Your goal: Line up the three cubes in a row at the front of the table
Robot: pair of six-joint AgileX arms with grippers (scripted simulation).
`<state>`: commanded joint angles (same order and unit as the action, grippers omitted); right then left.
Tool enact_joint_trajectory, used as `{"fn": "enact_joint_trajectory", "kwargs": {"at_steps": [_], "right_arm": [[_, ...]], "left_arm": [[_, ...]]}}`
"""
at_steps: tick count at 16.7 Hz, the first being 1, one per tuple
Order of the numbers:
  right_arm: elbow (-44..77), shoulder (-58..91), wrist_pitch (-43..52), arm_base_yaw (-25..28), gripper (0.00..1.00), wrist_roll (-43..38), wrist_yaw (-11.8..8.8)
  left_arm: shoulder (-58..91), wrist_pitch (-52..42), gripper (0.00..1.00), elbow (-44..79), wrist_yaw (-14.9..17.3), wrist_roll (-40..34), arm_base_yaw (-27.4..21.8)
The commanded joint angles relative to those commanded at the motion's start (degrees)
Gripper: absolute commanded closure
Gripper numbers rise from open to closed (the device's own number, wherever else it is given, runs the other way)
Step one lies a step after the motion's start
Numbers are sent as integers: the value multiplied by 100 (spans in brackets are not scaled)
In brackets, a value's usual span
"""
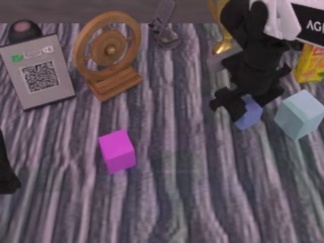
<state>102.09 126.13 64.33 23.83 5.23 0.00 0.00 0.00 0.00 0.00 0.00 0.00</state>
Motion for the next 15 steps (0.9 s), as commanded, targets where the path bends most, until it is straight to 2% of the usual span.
{"fn": "enact_joint_trajectory", "kwargs": {"at_steps": [4,11,15], "right_arm": [[-558,-455,-92,371,100,-1038,34],[-1996,-1563,-301,1208,100,-3729,112],[-2434,-1966,-413,1456,100,-4381,143]], "left_arm": [[0,0,0,0,0,0,0],[0,0,0,0,0,0,0],[0,0,0,0,0,0,0]]}}
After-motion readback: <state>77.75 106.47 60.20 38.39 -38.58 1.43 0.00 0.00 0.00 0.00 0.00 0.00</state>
